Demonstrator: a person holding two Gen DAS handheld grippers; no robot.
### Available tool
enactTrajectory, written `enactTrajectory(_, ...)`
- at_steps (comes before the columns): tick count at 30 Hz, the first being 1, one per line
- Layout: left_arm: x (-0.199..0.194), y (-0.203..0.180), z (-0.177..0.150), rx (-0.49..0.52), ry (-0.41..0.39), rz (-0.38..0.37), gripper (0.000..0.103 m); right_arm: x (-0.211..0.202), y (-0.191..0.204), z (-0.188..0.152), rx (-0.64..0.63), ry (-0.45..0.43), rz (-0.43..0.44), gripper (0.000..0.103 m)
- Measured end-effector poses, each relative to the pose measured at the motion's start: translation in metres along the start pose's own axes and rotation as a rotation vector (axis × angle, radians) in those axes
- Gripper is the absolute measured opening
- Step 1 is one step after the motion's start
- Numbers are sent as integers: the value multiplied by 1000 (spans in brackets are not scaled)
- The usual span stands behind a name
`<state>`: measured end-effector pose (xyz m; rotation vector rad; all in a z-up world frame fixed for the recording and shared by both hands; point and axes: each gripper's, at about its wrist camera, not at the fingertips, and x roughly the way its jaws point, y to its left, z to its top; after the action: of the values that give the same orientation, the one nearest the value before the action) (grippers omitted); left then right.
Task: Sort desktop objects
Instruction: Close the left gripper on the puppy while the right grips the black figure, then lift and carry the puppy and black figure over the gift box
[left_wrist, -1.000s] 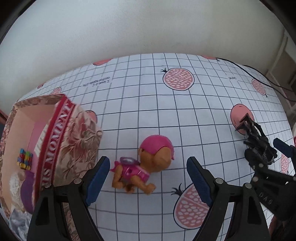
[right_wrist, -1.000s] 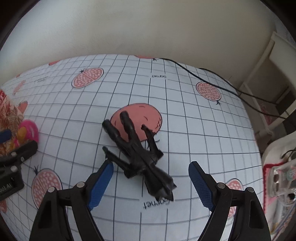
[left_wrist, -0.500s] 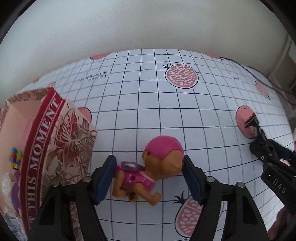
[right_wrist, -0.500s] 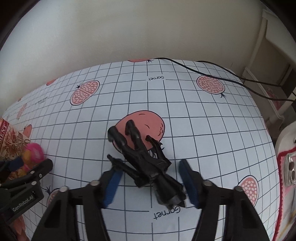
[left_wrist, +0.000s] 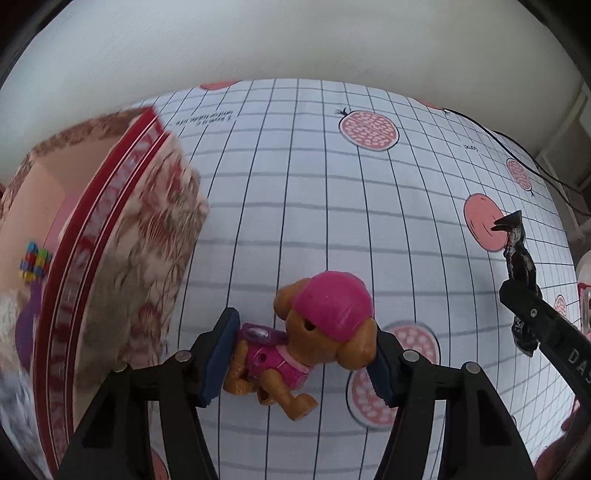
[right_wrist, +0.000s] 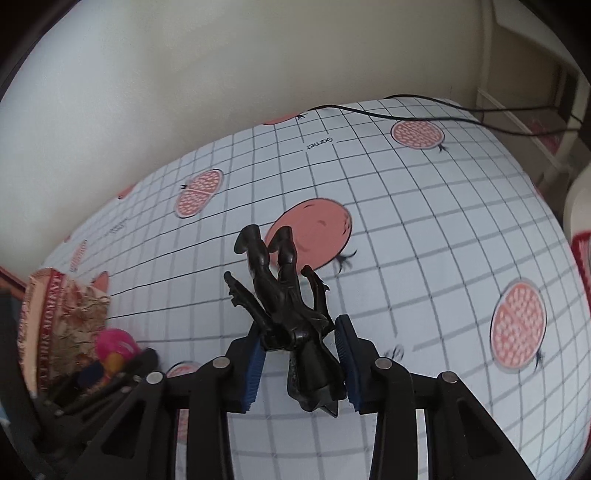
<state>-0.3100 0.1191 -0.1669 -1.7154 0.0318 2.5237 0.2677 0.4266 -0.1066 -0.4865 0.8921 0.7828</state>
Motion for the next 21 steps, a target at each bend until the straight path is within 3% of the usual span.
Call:
enactTrajectory(10,-26,16,-43,-137,32,-51,65,-34,17,-36,41,-4,31,39)
enactTrajectory(14,-46,17,-58,-158,-23,-62,65,-47,18,-40,48,-44,36,39)
enactTrajectory(21,-79,31,-50,-198,-159,-81,65,-77,29,-28,19,-164,35,39)
